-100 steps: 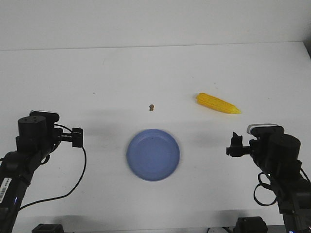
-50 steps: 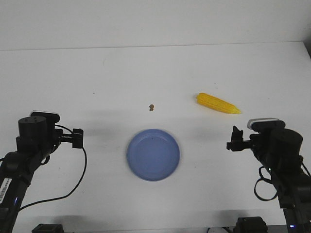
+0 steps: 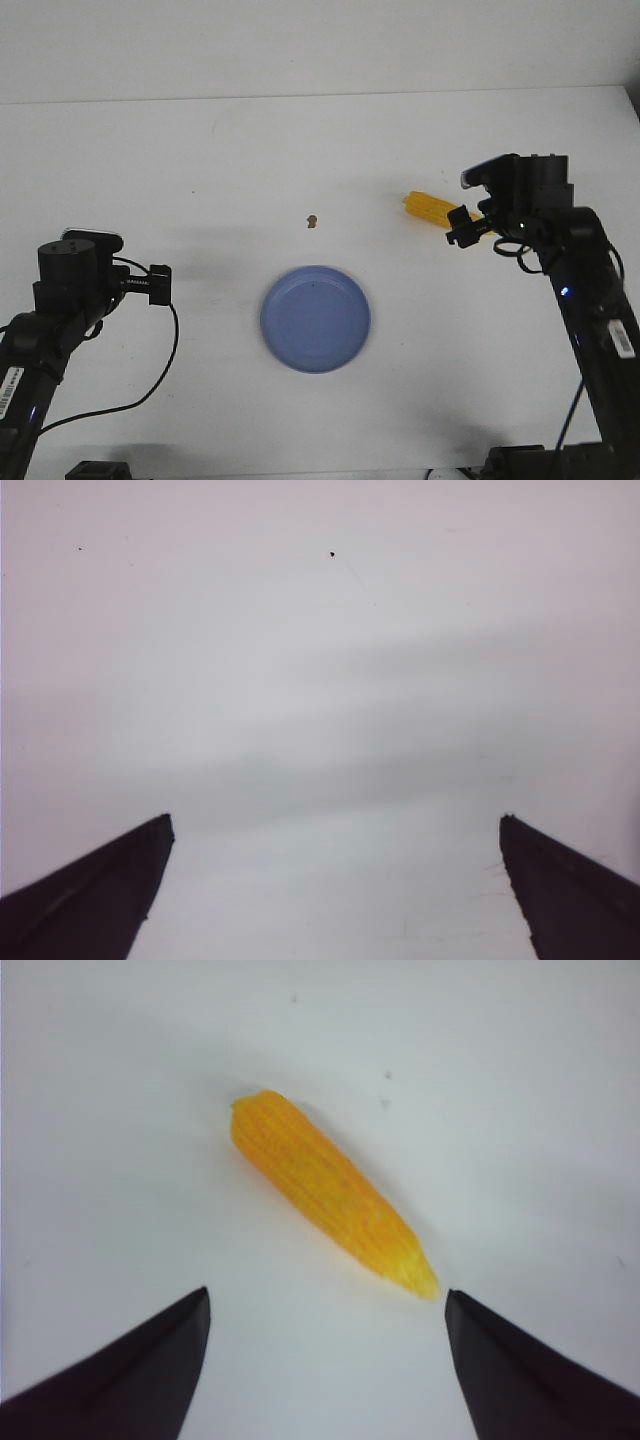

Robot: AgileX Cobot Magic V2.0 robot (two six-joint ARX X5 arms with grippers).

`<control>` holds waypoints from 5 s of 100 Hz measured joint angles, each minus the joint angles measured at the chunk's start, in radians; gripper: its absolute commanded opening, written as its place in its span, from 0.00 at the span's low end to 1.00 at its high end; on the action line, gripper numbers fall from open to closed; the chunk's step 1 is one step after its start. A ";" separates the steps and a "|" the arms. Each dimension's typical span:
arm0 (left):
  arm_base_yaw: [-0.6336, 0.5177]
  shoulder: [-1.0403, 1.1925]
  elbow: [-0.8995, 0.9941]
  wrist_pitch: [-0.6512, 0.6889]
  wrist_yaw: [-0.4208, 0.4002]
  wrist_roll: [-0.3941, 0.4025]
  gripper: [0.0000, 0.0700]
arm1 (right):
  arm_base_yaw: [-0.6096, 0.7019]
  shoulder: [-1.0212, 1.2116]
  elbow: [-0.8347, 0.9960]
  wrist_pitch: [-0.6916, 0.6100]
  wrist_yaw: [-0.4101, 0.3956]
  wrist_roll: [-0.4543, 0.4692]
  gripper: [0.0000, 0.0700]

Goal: Place corn on plate with both arms
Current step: 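Reach the open right gripper over the yellow corn and grasp it, then carry the corn with the right gripper and lower it onto the plate, then open the right gripper and withdraw it from the plate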

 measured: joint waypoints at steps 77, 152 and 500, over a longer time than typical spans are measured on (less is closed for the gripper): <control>0.000 0.000 0.000 0.008 0.000 -0.018 1.00 | -0.012 0.425 0.096 0.171 -0.122 -0.172 0.71; 0.000 0.000 0.000 0.008 0.000 -0.018 1.00 | -0.072 0.548 0.097 0.201 -0.209 -0.154 0.65; 0.000 0.000 0.000 0.016 0.000 -0.022 1.00 | 0.050 -0.179 -0.072 0.045 -0.100 0.155 0.73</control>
